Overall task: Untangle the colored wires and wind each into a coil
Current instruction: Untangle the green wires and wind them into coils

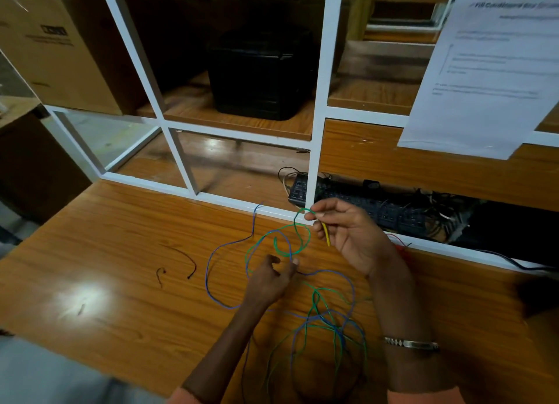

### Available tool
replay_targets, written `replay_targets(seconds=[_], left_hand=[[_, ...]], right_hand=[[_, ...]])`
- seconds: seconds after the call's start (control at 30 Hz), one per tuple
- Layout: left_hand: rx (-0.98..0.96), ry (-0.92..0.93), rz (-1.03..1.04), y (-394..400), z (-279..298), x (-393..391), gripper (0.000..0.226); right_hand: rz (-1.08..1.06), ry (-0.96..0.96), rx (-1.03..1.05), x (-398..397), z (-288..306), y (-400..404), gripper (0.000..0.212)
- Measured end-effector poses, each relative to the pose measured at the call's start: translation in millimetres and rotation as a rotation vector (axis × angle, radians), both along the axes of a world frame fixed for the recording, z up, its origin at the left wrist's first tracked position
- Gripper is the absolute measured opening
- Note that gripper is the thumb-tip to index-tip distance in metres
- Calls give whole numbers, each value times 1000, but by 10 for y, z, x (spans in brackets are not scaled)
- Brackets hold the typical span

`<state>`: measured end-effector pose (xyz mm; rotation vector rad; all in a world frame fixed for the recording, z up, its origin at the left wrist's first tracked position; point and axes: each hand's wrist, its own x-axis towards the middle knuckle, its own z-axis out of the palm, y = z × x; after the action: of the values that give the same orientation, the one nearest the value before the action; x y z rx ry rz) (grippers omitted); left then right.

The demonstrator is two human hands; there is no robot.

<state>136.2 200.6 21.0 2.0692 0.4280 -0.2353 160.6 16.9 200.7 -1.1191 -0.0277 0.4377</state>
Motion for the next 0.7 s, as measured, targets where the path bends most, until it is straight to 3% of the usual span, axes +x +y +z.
replay_targets(seconds=[0.1,0.37,0.53,0.7], left_hand=[[-170,-12,56,-154,67,28,34],[-458,-275,265,-277,301,-193,37],[-464,-439,538,-109,242,-475,31],[-397,-381,638,104,5,-690,38]], right_hand=[[-32,23,39,19,-4,-100,21],[-453,131,-66,93,-379,-396,18],[-588,126,-91,130,-497,-539,21],[-537,121,67,142,-513,-504,19]])
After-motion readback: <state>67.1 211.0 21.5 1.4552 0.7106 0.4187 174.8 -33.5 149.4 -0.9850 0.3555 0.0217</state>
